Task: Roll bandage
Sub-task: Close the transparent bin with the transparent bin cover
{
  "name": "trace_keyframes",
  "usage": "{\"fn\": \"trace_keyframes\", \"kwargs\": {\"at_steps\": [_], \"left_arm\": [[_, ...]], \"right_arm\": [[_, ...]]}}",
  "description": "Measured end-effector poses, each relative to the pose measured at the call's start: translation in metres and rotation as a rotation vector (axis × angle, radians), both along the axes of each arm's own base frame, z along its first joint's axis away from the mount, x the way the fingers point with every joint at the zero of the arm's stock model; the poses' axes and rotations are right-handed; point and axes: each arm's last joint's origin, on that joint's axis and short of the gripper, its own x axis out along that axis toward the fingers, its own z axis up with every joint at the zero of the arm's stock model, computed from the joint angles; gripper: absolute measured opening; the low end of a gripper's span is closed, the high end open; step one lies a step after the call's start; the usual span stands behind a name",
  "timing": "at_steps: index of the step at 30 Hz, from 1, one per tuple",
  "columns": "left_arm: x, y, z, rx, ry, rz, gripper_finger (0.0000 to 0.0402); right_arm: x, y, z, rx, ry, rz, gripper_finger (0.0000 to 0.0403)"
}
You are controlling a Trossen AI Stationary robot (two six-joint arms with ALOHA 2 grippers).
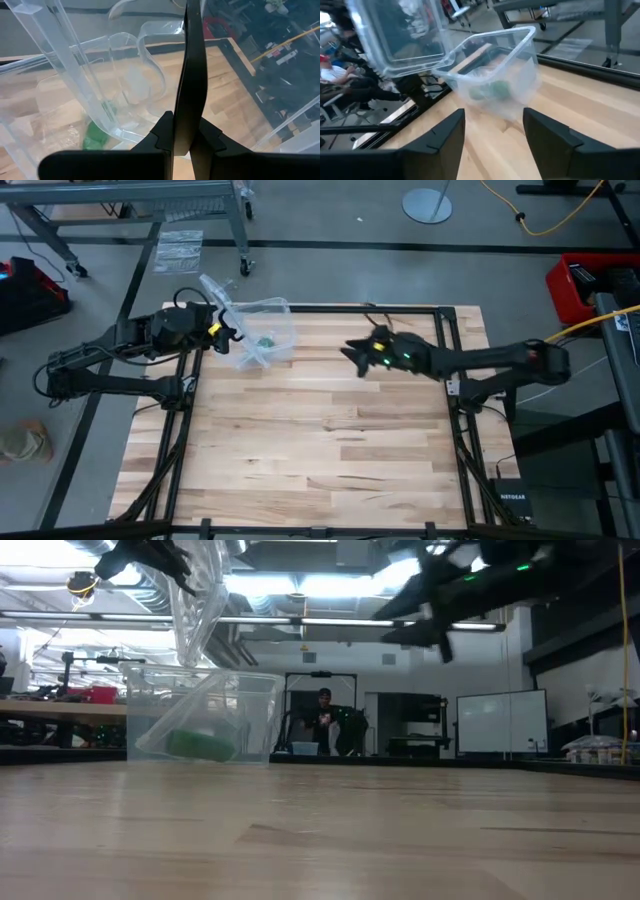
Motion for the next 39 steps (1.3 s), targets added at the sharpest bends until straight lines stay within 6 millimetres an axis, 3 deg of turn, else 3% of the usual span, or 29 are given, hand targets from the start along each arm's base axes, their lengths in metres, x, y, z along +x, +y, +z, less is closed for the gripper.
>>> {"fn": "trace_keyframes", "kwargs": {"at_steps": [10,16,26,39], "left_arm": [[0.000,0.000,0.000,0.015,0.013,-0.012,0.0022],[-0.001,-0.001,-0.002,-0.005,0.031,-0.036,0.0022],[-0.003,-0.002,-0.005,-0.021,0.069,-0.042,0.0022],[-0.001,-0.004,-0.005,-0.065,0.034,-0.074,0.0022]], "right_arm": [[0.096,-0.065,0.004,0.131,0.025,0.116,0.0207],[0.136,-0.100,0.002,0.217,0.192,0.078,0.0207],[0.169,-0.117,0.013,0.215,0.211,0.098,0.0207],[0.180,-0.130,-0.018,0.257,0.286,0.055,0.0207]]}}
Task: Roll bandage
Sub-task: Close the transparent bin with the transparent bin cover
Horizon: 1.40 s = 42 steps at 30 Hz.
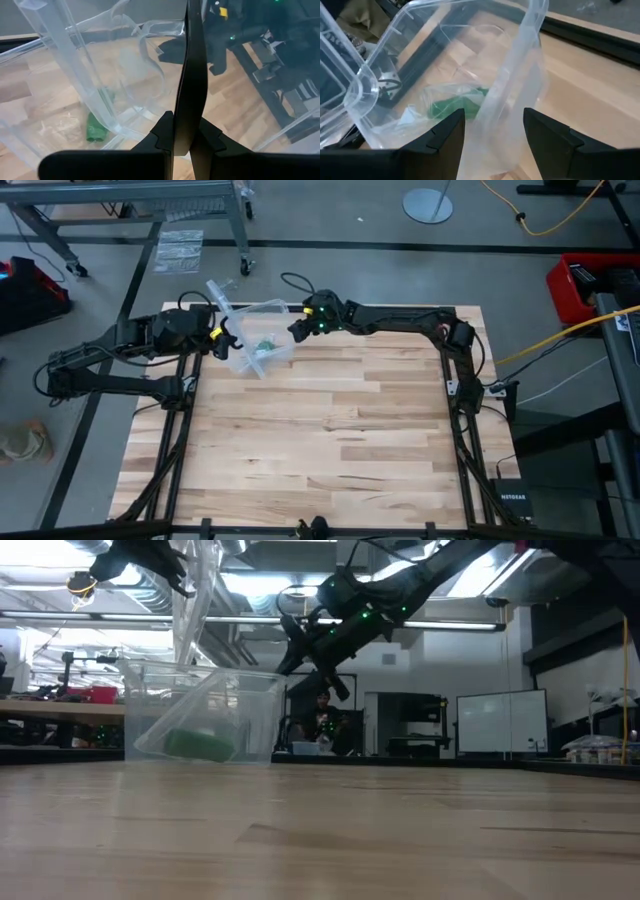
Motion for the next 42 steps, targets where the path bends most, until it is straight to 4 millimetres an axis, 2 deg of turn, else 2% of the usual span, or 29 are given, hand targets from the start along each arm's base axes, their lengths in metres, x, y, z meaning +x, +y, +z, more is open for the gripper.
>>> {"fn": "trace_keyframes", "kwargs": {"at_steps": [6,10,14,21,23,26,31,37,42], "left_arm": [[0.000,-0.001,0.000,0.000,-0.003,-0.005,0.0022],[0.001,-0.001,0.001,0.001,-0.014,-0.005,0.0022],[0.004,0.000,0.006,0.016,-0.070,-0.006,0.0022],[0.007,0.000,0.011,0.021,-0.136,-0.047,0.0022],[0.007,-0.001,0.012,0.007,-0.144,-0.064,0.0022],[0.003,-0.003,0.013,-0.007,-0.161,-0.087,0.0022],[-0.004,-0.005,0.016,-0.002,-0.186,-0.091,0.0022],[-0.009,-0.006,0.017,-0.001,-0.204,-0.089,0.0022],[-0.010,-0.006,0.018,-0.005,-0.210,-0.095,0.0022]], "right_arm": [[-0.001,0.001,0.000,0.013,0.003,0.017,0.0206],[0.001,0.003,-0.005,0.047,0.009,0.061,0.0191],[0.004,0.005,-0.012,0.096,0.001,0.133,0.0150],[0.005,0.007,-0.024,0.115,0.045,0.179,0.0052],[0.003,0.007,-0.030,0.129,0.061,0.225,0.0049],[0.000,0.003,-0.025,0.148,0.050,0.261,0.0049],[-0.006,-0.003,-0.028,0.198,0.072,0.269,0.0059],[-0.008,0.002,-0.015,0.180,0.047,0.302,0.0055],[-0.012,0.003,0.006,0.121,0.001,0.319,0.0061]]}}
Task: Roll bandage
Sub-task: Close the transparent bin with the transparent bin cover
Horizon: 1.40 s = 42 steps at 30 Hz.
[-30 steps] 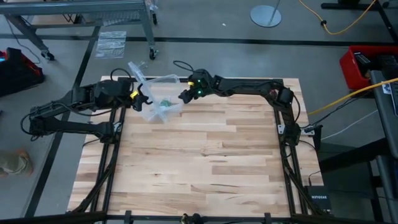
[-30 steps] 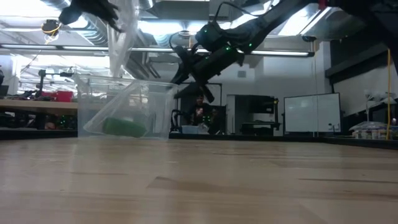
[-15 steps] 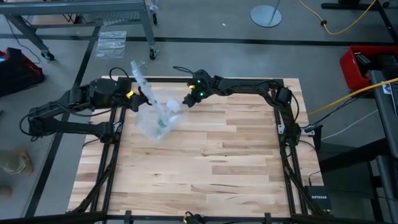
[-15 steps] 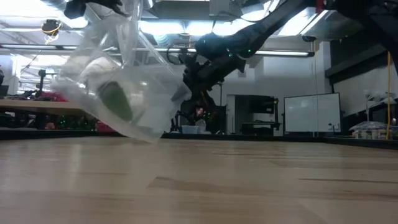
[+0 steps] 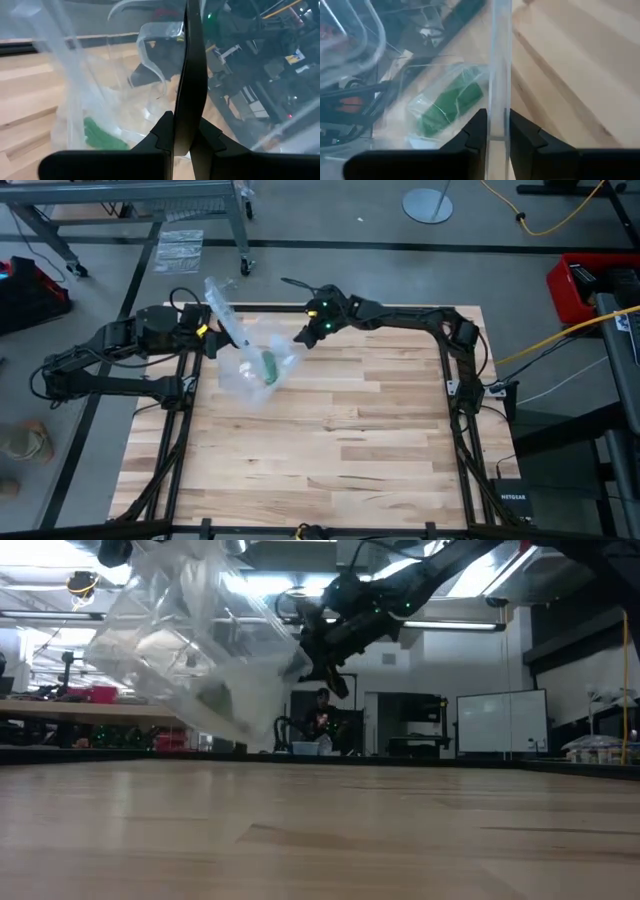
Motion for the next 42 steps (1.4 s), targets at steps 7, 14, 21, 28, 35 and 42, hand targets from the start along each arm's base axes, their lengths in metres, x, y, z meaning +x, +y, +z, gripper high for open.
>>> {"fn": "trace_keyframes", "kwargs": {"at_steps": [7,14,21,28,35,42], "left_arm": [[0.000,-0.001,0.000,-0.013,-0.004,-0.027,0.0022],[0.001,-0.002,0.000,-0.024,-0.012,-0.055,0.0022],[-0.003,-0.006,0.003,-0.102,-0.069,-0.151,0.0022],[-0.014,-0.010,0.003,-0.161,-0.085,-0.157,0.0022],[-0.024,-0.014,-0.011,-0.298,0.053,-0.157,0.0022],[-0.027,-0.015,-0.015,-0.337,0.094,-0.165,0.0022]], "right_arm": [[-0.006,0.003,0.011,-0.038,0.005,0.014,0.0099],[-0.012,0.006,0.006,-0.036,0.084,0.047,0.0102],[-0.016,0.002,0.004,-0.038,0.115,0.043,0.0103],[-0.019,-0.001,0.008,-0.034,0.110,0.042,0.0103],[-0.020,0.000,0.011,-0.071,0.092,0.082,0.0104],[-0.025,0.000,0.025,-0.173,0.086,0.042,0.0104]]}}
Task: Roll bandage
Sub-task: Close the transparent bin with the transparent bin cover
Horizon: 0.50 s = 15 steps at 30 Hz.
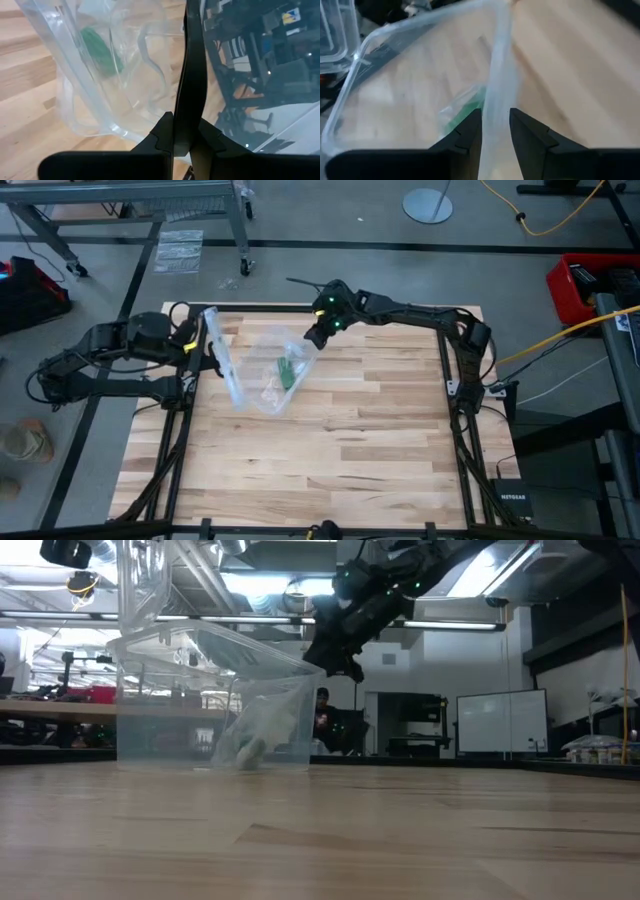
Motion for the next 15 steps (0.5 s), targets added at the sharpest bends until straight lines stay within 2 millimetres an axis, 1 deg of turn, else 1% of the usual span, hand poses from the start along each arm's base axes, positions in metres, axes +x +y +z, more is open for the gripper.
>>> {"fn": "trace_keyframes", "kwargs": {"at_steps": [3,8,12,15], "left_arm": [[0.000,0.000,0.001,0.001,-0.003,0.000,0.0022],[-0.005,-0.001,0.013,0.034,-0.042,0.002,0.0022],[-0.012,-0.001,0.027,0.085,-0.083,0.015,0.0022],[-0.022,-0.002,0.033,0.108,-0.035,0.046,0.0022]], "right_arm": [[-0.006,0.001,0.015,-0.050,-0.017,-0.035,0.0104],[-0.018,0.007,0.036,-0.069,-0.022,-0.050,0.0104],[-0.024,0.019,0.039,-0.047,0.046,-0.037,0.0104],[-0.025,0.031,0.033,-0.032,0.128,-0.022,0.0104]]}}
